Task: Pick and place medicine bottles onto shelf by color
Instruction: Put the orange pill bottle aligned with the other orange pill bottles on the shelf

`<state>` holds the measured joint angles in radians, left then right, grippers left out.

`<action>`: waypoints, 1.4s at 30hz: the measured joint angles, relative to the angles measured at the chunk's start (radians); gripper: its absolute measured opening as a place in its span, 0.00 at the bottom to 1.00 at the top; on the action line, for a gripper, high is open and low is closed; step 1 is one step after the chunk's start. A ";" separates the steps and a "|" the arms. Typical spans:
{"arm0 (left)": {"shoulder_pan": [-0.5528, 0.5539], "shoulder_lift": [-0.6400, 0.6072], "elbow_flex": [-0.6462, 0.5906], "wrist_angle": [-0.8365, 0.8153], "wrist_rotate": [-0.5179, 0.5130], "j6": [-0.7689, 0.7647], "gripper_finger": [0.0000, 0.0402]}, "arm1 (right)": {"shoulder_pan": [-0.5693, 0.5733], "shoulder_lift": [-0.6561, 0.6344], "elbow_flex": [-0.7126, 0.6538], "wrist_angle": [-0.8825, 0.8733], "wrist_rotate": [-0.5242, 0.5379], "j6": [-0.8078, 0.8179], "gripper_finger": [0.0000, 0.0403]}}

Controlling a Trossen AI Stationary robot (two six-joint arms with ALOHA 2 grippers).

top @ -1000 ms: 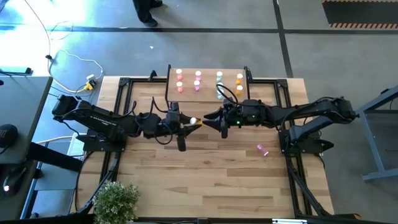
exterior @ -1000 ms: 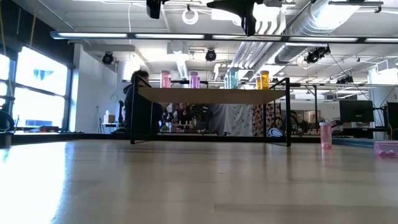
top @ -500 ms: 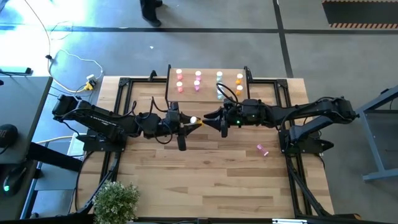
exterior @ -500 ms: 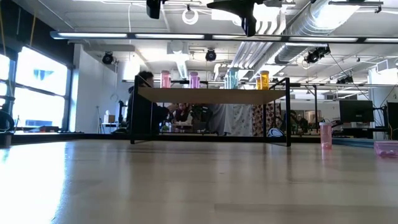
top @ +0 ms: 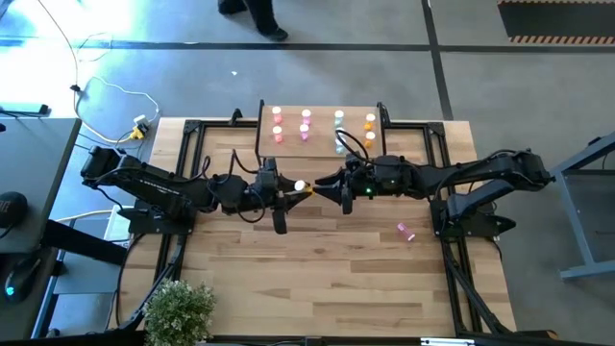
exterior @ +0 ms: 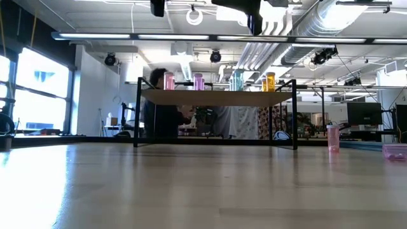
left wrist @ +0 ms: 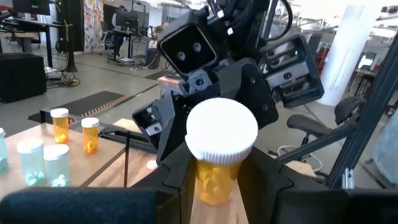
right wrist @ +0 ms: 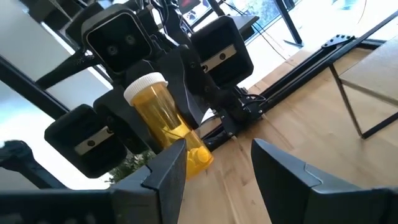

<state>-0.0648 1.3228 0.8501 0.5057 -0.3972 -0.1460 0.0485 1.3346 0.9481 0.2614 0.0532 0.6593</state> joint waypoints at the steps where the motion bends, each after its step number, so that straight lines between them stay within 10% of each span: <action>1: 0.000 0.000 0.000 0.009 0.000 0.000 0.22 | 0.003 0.000 0.000 0.002 0.001 0.011 0.43; 29: 0.001 -0.001 0.003 -0.048 -0.030 0.033 0.22 | 0.020 -0.092 -0.002 -0.088 -0.003 0.009 0.43; 42: 0.001 -0.001 0.002 -0.211 0.114 -0.008 0.22 | 0.018 -0.174 -0.001 -0.079 -0.062 -0.486 0.43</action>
<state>-0.0635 1.3220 0.8516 0.2943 -0.2836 -0.1543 0.0666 1.1602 0.9470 0.1828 -0.0088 0.1738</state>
